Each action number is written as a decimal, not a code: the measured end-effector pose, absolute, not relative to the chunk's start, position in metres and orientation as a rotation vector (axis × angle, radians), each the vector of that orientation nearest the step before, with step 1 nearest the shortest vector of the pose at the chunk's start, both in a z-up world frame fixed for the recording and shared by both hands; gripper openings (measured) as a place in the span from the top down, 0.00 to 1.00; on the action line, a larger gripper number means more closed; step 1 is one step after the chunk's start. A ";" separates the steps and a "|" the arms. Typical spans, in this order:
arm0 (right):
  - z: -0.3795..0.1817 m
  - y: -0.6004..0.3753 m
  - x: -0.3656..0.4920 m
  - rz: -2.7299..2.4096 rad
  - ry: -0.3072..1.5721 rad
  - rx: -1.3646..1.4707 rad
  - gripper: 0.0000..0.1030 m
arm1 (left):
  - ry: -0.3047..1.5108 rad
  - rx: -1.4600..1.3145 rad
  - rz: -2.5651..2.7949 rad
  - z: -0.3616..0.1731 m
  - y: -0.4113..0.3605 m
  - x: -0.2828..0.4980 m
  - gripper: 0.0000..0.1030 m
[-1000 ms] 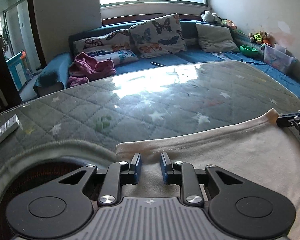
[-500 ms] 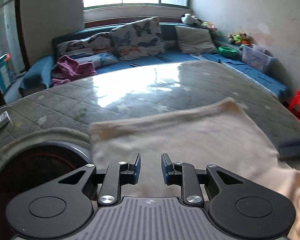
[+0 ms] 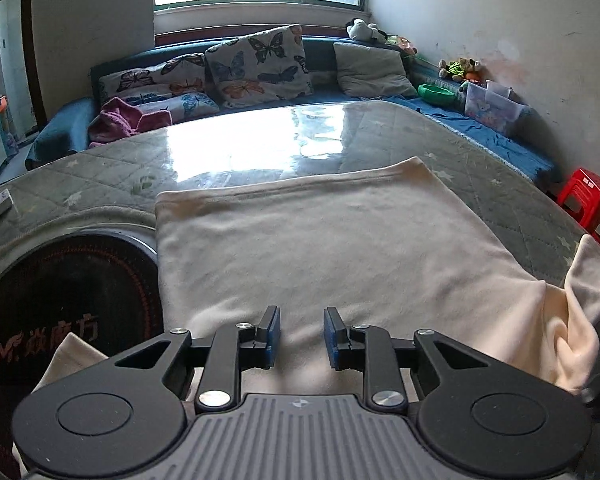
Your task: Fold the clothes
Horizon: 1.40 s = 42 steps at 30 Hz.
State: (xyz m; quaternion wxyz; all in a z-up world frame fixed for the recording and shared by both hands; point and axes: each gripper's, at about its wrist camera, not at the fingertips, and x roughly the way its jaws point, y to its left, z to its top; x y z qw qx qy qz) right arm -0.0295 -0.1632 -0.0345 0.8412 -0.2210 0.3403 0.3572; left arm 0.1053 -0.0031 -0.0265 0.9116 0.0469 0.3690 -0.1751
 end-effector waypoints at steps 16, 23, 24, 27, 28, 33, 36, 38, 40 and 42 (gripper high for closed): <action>-0.038 -0.176 -0.073 0.769 0.757 -0.454 0.96 | 0.733 0.118 -0.343 -0.031 -0.003 0.100 0.68; -0.010 -0.211 -0.080 0.687 0.731 -0.328 0.91 | 0.723 0.106 -0.373 -0.023 -0.007 0.088 0.67; -0.006 -0.221 -0.078 0.646 0.724 -0.312 0.91 | 0.717 0.105 -0.387 -0.021 -0.009 0.084 0.66; 0.001 -0.258 -0.064 0.481 0.722 -0.246 0.91 | 0.698 0.106 -0.455 -0.015 -0.020 0.067 0.64; 0.001 -0.274 -0.058 0.415 0.727 -0.225 0.91 | 0.695 0.106 -0.480 -0.014 -0.024 0.061 0.64; -0.007 -0.352 -0.026 0.097 0.761 -0.118 0.89 | 0.679 0.089 -0.603 -0.006 -0.048 0.033 0.59; -0.021 -0.389 -0.006 -0.016 0.788 -0.032 0.84 | 0.657 0.114 -0.682 -0.001 -0.068 0.018 0.56; -0.029 -0.405 0.003 -0.055 0.792 0.009 0.84 | 0.641 0.133 -0.720 0.001 -0.079 0.013 0.53; -0.036 -0.416 0.010 -0.091 0.786 0.022 0.75 | 0.636 0.149 -0.740 0.000 -0.089 0.012 0.51; -0.042 -0.420 0.016 -0.097 0.792 0.033 0.71 | 0.639 0.171 -0.747 -0.003 -0.099 0.012 0.51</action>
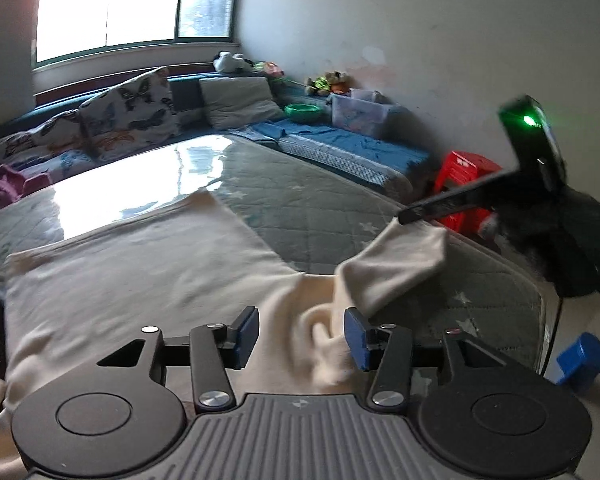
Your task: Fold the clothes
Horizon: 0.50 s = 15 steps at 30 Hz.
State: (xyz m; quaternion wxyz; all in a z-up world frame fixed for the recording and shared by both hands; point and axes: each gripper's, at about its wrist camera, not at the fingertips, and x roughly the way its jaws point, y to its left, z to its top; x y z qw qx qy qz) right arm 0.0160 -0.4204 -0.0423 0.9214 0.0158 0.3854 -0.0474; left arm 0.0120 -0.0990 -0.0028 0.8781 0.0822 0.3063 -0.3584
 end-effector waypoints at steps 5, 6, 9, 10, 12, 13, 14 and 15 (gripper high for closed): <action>-0.053 -0.424 0.027 -0.119 0.820 0.008 0.73 | 0.655 0.188 -0.750 -0.013 -0.114 0.017 0.51; -0.054 -0.425 0.028 -0.110 0.816 0.008 0.80 | 0.657 0.188 -0.753 -0.014 -0.115 0.017 0.52; -0.051 -0.425 0.028 -0.083 0.798 0.007 0.94 | 0.668 0.192 -0.759 -0.017 -0.119 0.017 0.56; -0.047 -0.424 0.028 -0.078 0.785 0.000 0.95 | 0.671 0.191 -0.764 -0.018 -0.120 0.017 0.59; -0.037 -0.421 0.025 -0.061 0.740 -0.015 0.95 | 0.672 0.187 -0.778 -0.020 -0.122 0.017 0.71; -0.031 -0.421 0.024 -0.053 0.714 -0.014 0.95 | 0.670 0.187 -0.786 -0.020 -0.123 0.015 0.75; -0.025 -0.421 0.023 -0.049 0.694 -0.014 0.95 | 0.665 0.187 -0.794 -0.021 -0.123 0.014 0.83; -0.019 -0.421 0.021 -0.043 0.668 -0.012 0.95 | 0.661 0.186 -0.802 -0.021 -0.123 0.013 0.89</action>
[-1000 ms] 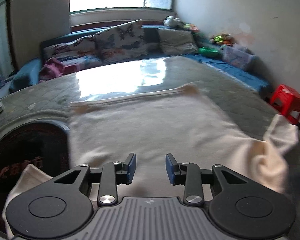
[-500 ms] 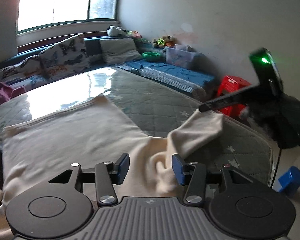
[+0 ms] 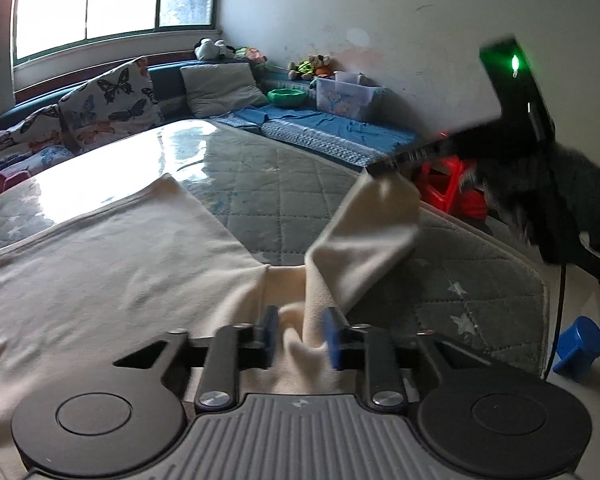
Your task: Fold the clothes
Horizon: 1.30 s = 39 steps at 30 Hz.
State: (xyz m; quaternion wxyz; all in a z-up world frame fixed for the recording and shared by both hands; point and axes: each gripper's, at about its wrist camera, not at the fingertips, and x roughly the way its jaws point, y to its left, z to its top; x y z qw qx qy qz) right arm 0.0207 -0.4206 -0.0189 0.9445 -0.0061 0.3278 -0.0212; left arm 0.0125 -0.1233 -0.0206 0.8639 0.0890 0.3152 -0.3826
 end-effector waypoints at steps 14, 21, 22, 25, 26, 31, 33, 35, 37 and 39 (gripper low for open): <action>-0.001 -0.486 -0.072 -0.217 0.536 0.111 0.88 | 0.641 0.219 -0.988 -0.026 -0.131 -0.019 0.93; -0.028 -0.477 -0.061 -0.149 0.650 0.154 0.69 | 0.650 0.209 -0.918 -0.023 -0.128 -0.010 0.81; -0.034 -0.473 -0.057 -0.148 0.658 0.138 0.69 | 0.663 0.214 -0.911 -0.025 -0.129 -0.007 0.81; -0.050 -0.461 -0.046 -0.146 0.675 0.084 0.69 | 0.688 0.215 -0.910 -0.030 -0.128 -0.006 0.81; -0.053 -0.458 -0.042 -0.152 0.686 0.077 0.69 | 0.693 0.211 -0.913 -0.031 -0.127 -0.007 0.81; -0.061 -0.453 -0.027 -0.231 0.718 0.036 0.70 | 0.715 0.188 -0.929 -0.034 -0.122 -0.011 0.81; -0.058 -0.449 -0.026 -0.227 0.699 0.014 0.70 | 0.713 0.171 -0.926 -0.031 -0.117 -0.012 0.80; -0.051 -0.437 -0.027 -0.209 0.674 -0.012 0.70 | 0.703 0.153 -0.914 -0.027 -0.110 -0.013 0.80; -0.045 -0.425 -0.029 -0.170 0.657 -0.020 0.69 | 0.677 0.136 -0.888 -0.020 -0.100 -0.014 0.75; -0.043 -0.409 -0.030 -0.105 0.655 -0.021 0.68 | 0.649 0.113 -0.837 -0.013 -0.084 -0.012 0.69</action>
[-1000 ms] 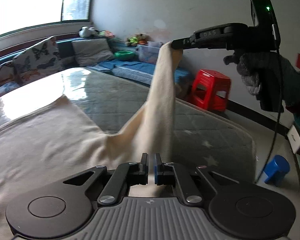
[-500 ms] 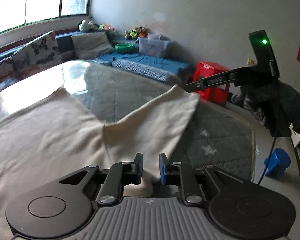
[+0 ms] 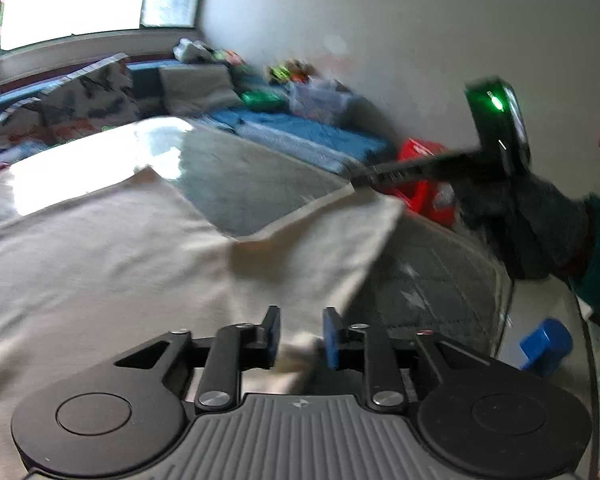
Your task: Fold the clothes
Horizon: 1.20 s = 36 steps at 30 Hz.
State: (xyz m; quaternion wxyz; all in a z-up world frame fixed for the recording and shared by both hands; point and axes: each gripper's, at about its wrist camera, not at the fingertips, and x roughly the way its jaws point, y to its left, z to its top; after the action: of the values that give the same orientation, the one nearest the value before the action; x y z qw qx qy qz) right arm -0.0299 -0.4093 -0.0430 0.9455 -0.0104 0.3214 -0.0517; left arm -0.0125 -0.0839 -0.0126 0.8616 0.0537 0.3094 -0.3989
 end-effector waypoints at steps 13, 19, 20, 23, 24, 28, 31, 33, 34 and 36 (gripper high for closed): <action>-0.063 -0.379 -0.024 -0.009 0.702 0.026 0.58 | 0.606 0.118 -0.230 -0.008 0.049 0.039 0.70; -0.063 -0.379 -0.024 -0.010 0.707 0.031 0.55 | 0.664 0.136 -0.164 -0.021 0.072 0.061 0.70; -0.062 -0.379 -0.024 -0.010 0.707 0.032 0.54 | 0.670 0.139 -0.170 -0.023 0.072 0.062 0.70; -0.062 -0.380 -0.023 -0.010 0.709 0.038 0.54 | 0.686 0.153 -0.186 -0.029 0.070 0.065 0.69; -0.062 -0.381 -0.023 -0.010 0.709 0.040 0.53 | 0.692 0.159 -0.187 -0.032 0.070 0.065 0.69; -0.062 -0.380 -0.022 -0.011 0.711 0.041 0.52 | 0.707 0.171 -0.180 -0.041 0.070 0.068 0.69; -0.062 -0.381 -0.023 -0.013 0.711 0.041 0.51 | 0.705 0.165 -0.177 -0.042 0.071 0.070 0.72; -0.062 -0.380 -0.022 -0.014 0.711 0.041 0.51 | 0.702 0.146 -0.171 -0.042 0.076 0.071 0.90; -0.062 -0.380 -0.022 -0.014 0.711 0.040 0.51 | 0.692 0.132 -0.165 -0.041 0.079 0.070 0.91; -0.062 -0.381 -0.022 -0.014 0.711 0.040 0.50 | 0.653 0.093 -0.142 -0.034 0.090 0.065 0.94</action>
State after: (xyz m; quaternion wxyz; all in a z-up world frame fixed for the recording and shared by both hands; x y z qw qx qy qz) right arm -0.0223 -0.3805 -0.0620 0.9372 0.0196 0.3482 -0.0070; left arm 0.0653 0.0899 -0.0335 0.9436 0.0454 0.3203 -0.0697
